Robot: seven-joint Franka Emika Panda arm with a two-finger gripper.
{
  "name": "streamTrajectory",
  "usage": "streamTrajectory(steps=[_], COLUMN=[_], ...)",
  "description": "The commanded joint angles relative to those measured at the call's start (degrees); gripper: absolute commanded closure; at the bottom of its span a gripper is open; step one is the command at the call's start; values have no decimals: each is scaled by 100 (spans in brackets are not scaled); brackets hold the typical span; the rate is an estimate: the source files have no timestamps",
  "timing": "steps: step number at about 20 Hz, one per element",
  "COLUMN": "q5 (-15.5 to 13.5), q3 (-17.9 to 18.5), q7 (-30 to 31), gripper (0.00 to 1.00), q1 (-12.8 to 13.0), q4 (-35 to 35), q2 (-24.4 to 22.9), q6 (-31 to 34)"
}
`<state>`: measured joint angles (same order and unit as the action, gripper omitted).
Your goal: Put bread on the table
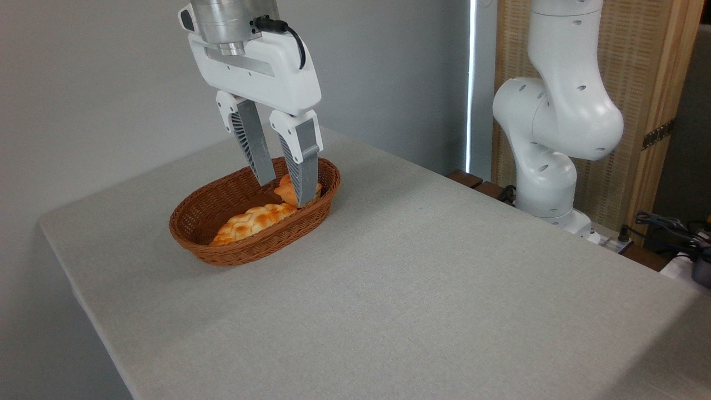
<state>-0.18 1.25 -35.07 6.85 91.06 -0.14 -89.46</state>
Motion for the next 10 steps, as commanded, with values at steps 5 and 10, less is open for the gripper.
streamTrajectory(steps=[5,10], q5=[-70,-79], q3=[68,68], q7=[-140,-175], gripper=[0,0], q1=[10,10], q4=[-27,-35], q2=[-48,-48], q6=[175,175])
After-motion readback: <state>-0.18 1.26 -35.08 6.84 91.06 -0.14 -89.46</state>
